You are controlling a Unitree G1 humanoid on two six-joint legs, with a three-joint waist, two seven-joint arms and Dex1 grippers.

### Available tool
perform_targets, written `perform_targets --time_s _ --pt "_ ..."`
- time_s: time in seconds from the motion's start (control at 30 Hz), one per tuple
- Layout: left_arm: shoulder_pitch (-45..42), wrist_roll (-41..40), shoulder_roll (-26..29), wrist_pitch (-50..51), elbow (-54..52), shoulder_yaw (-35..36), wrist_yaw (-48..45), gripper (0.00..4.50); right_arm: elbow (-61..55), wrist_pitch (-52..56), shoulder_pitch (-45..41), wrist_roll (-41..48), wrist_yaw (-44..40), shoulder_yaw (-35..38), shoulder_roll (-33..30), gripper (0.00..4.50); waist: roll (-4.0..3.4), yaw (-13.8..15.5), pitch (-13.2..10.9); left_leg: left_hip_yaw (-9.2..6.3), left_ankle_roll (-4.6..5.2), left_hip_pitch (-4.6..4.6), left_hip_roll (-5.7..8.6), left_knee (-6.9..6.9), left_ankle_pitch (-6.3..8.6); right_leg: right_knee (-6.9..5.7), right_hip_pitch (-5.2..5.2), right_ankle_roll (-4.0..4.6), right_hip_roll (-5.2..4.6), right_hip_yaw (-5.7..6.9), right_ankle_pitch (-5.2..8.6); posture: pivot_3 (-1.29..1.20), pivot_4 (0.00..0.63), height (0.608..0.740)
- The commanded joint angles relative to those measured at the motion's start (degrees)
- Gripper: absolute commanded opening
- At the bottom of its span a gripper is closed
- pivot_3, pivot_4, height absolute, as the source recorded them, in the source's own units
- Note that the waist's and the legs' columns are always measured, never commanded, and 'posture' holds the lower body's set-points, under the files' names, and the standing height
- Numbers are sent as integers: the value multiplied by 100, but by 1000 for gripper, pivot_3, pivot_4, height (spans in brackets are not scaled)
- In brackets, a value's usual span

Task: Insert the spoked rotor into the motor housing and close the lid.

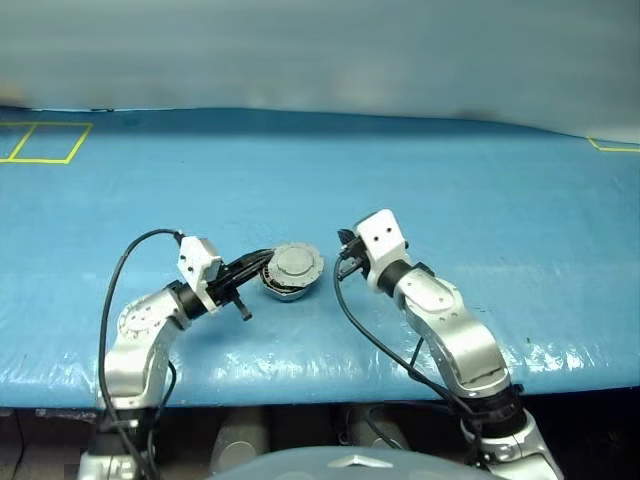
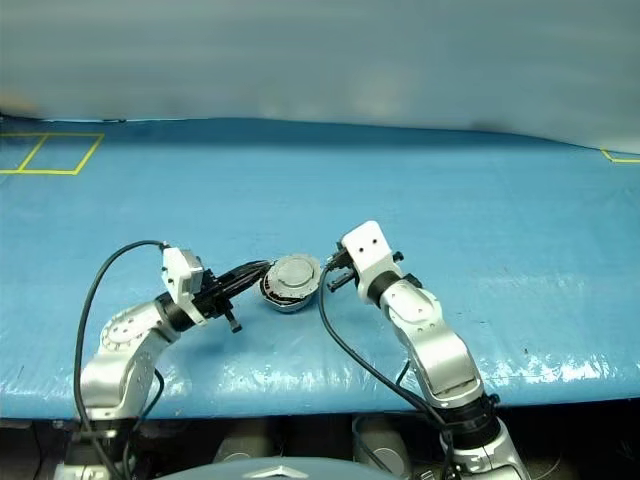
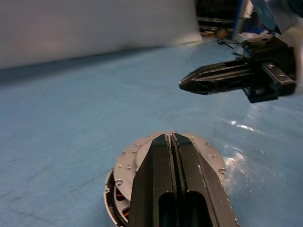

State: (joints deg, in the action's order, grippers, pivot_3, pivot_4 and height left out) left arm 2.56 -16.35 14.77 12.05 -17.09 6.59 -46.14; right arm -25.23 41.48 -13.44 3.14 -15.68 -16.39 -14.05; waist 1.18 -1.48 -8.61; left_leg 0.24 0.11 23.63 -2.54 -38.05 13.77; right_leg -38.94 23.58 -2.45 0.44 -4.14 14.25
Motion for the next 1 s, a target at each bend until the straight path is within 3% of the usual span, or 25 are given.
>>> perform_targets --time_s 0.03,0.3,0.5,1.0 --pt "669 225 -342 -470 -633 -107 756 62 -244 246 -225 3 -187 -210 -38 0 -4 -9 2 1 0 -3 -2 1 0 1 -1 0 -2 -5 0 0 150 740" --pt "1821 709 -691 -1600 -307 -701 1335 62 18 244 -245 -110 -287 -565 -9 0 -3 -16 2 8 2 -5 0 -1 -1 7 -2 5 -2 -7 34 0 150 740" --pt "1872 969 -693 -2095 202 -1029 1587 62 129 282 -220 -189 -215 -569 56 0 -3 -58 2 11 4 -4 2 -1 -1 7 1 8 -2 -9 35 0 150 740" --pt "1651 678 -507 -2145 438 -1283 1522 62 -331 998 -154 110 -504 -650 161 0 -3 -71 1 8 4 -2 -1 7 -1 7 7 8 0 -8 36 0 150 740"
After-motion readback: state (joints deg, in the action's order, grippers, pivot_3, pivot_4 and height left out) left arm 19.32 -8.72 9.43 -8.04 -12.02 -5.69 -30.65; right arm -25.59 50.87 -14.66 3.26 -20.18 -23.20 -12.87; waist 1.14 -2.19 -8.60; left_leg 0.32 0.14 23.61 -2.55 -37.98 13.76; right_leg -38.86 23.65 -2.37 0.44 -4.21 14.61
